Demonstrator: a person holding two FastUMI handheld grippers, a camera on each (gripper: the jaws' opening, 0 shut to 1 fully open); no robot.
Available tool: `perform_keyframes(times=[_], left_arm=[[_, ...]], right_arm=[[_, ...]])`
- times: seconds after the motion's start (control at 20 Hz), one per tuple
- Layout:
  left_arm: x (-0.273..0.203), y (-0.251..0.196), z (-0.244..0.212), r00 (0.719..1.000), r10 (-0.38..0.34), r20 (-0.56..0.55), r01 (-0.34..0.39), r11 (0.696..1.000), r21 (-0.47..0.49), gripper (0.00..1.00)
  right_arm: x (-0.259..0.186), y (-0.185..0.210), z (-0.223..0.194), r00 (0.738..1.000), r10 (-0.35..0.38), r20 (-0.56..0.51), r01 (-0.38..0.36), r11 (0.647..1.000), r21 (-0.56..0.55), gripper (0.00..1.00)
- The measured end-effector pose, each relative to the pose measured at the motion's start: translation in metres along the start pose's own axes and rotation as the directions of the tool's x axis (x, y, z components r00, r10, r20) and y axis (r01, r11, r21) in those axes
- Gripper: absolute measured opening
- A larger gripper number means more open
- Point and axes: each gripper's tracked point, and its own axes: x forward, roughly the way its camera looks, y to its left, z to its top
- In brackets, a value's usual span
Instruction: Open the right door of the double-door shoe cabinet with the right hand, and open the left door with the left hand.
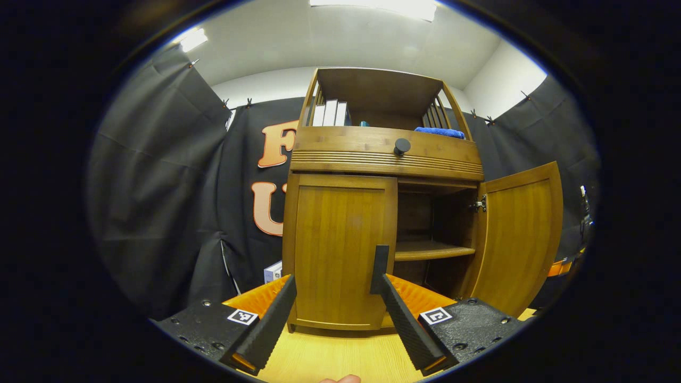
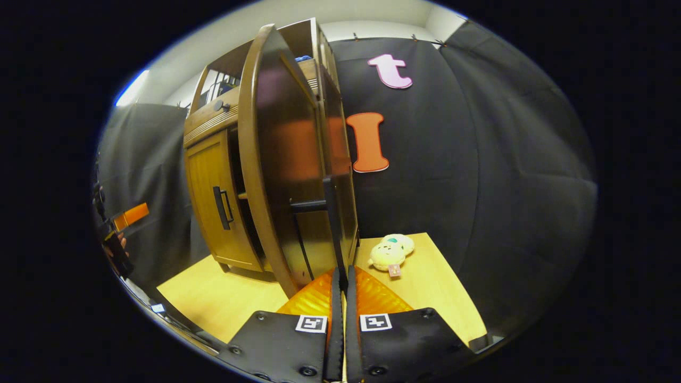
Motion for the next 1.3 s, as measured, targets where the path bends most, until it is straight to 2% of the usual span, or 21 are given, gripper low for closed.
perform_keyframes(times=[0.05, 0.1, 0.15, 0.3, 0.5, 0.55, 0.6, 0.65, 0.75, 0.8, 1.05, 1.1, 1.15, 1.2, 1.25, 1.3], left_arm=[[0.001, -0.001, -0.001, 1.0, -0.005, -0.004, 0.005, 1.0, 0.001, 0.94], [0.002, -0.002, -0.002, 1.0, -0.009, -0.007, 0.009, 1.0, 0.002, 0.94], [0.004, -0.004, -0.002, 1.0, -0.015, -0.009, 0.015, 1.0, 0.002, 0.96], [0.008, -0.008, -0.005, 0.999, -0.031, -0.015, 0.031, 1.0, -0.004, 0.94], [0.015, -0.019, -0.007, 0.998, -0.06, -0.022, 0.06, 0.998, -0.006, 0.94], [0.018, -0.022, -0.007, 0.997, -0.069, -0.02, 0.069, 0.998, -0.007, 0.96], [0.02, -0.026, -0.007, 0.997, -0.08, -0.019, 0.08, 0.997, -0.008, 0.95], [0.022, -0.029, -0.007, 0.996, -0.092, -0.019, 0.092, 0.996, -0.009, 0.94], [0.024, -0.038, -0.009, 0.993, -0.114, -0.02, 0.114, 0.993, -0.012, 0.95], [0.027, -0.042, -0.01, 0.992, -0.125, -0.022, 0.125, 0.992, -0.015, 0.94], [0.036, -0.062, -0.004, 0.984, -0.175, -0.008, 0.175, 0.984, -0.028, 0.94], [0.036, -0.064, -0.003, 0.984, -0.179, -0.003, 0.179, 0.984, -0.024, 0.94], [0.036, -0.065, -0.002, 0.984, -0.18, 0.001, 0.18, 0.984, -0.017, 0.96], [0.035, -0.066, -0.002, 0.983, -0.181, 0.004, 0.181, 0.983, -0.01, 0.94], [0.035, -0.067, -0.002, 0.983, -0.182, 0.007, 0.182, 0.983, -0.008, 0.94], [0.036, -0.066, -0.002, 0.983, -0.182, 0.007, 0.182, 0.983, -0.01, 0.94]], right_arm=[[-0.002, 0.002, -0.002, 1.0, -0.016, 0.003, 0.016, 1.0, -0.009, 0.1], [-0.006, 0.002, -0.002, 0.999, -0.037, 0.005, 0.038, 0.999, -0.026, 0.05], [-0.01, 0.004, -0.001, 0.998, -0.061, 0.012, 0.062, 0.997, -0.043, 0.1], [-0.031, -0.001, 0.005, 0.987, -0.159, 0.022, 0.16, 0.985, -0.06, 0.1], [-0.069, 0.02, 0.023, 0.974, -0.221, 0.057, 0.225, 0.972, -0.072, 0.1], [-0.078, 0.026, 0.029, 0.971, -0.23, 0.066, 0.235, 0.969, -0.081, 0.05], [-0.086, 0.035, 0.035, 0.97, -0.231, 0.079, 0.237, 0.968, -0.085, 0.09], [-0.091, 0.043, 0.043, 0.969, -0.228, 0.09, 0.236, 0.969, -0.08, 0.1], [-0.091, 0.06, 0.05, 0.967, -0.23, 0.107, 0.237, 0.969, -0.066, 0.09], [-0.09, 0.069, 0.049, 0.968, -0.225, 0.112, 0.233, 0.97, -0.066, 0.05], [-0.077, 0.123, 0.046, 0.972, -0.188, 0.141, 0.198, 0.979, -0.053, 0.05], [-0.071, 0.13, 0.046, 0.973, -0.183, 0.144, 0.194, 0.978, -0.069, 0.14], [-0.066, 0.136, 0.047, 0.972, -0.18, 0.149, 0.193, 0.978, -0.077, 0.14], [-0.061, 0.141, 0.049, 0.973, -0.17, 0.158, 0.183, 0.981, -0.066, 0.05], [-0.056, 0.148, 0.051, 0.974, -0.155, 0.168, 0.166, 0.985, -0.051, 0.05], [-0.047, 0.155, 0.05, 0.975, -0.141, 0.17, 0.15, 0.988, -0.044, 0.14]])
